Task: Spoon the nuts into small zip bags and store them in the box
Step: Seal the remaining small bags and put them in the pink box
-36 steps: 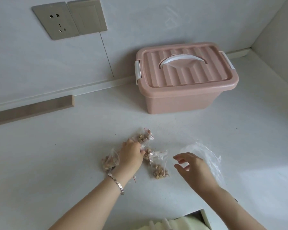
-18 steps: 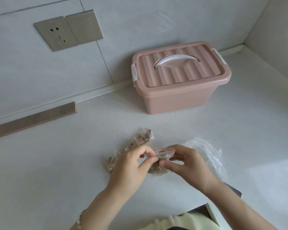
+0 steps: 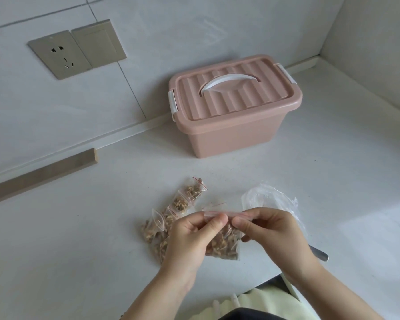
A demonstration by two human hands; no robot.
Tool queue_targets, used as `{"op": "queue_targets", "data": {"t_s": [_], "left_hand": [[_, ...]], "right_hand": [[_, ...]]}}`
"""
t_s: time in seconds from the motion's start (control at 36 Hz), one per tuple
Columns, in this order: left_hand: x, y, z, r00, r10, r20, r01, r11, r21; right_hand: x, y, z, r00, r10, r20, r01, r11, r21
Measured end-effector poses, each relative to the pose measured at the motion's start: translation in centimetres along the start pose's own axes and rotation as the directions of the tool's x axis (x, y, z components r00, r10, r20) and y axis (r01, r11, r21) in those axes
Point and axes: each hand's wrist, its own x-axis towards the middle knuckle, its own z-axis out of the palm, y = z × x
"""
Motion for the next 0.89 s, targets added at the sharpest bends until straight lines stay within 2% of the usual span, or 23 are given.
{"op": "queue_targets", "data": {"t_s": [0.08,0.19,0.33,0.44,0.72,0.89], "left_hand": [[-0.08,-0.18,0.16,0.997,-0.047,-0.059,0.046,0.999,-0.009],[-0.21,-0.17,0.26,0.989,-0.084,-0.121,0.077,0.995,-0.061],[-0.50,0.09,0.45,0.996,-0.029,-0.082,0.027,0.999,-0.022],[-0.73,-0.27,0.43,0.989,0.034,-0.141,-0.028,0.999,0.041],[-0.53,-0.64,0.29,0.997,0.035,-0.072,-0.026,0.992,0.122],[-0.38,-0.71,0.47,0.992,0.032,-0.121,-0.016,0.991,0.132]], "right_hand": [[-0.22,-0.05,-0.11,0.997,0.070,-0.021,-0.068,0.995,0.078],[-0.40,-0.14,-0.21,0.996,0.087,-0.023,-0.085,0.993,0.088],[-0.51,-0.10,-0.15,0.997,0.073,-0.039,-0.071,0.996,0.058],[-0.50,0.05,-0.02,0.996,0.061,-0.063,-0.058,0.997,0.048],[-0.65,0.04,-0.25,0.997,-0.071,-0.033,0.065,0.987,-0.144],[-0.84,-0.10,-0.32,0.993,-0.118,-0.008,0.114,0.975,-0.191]]}}
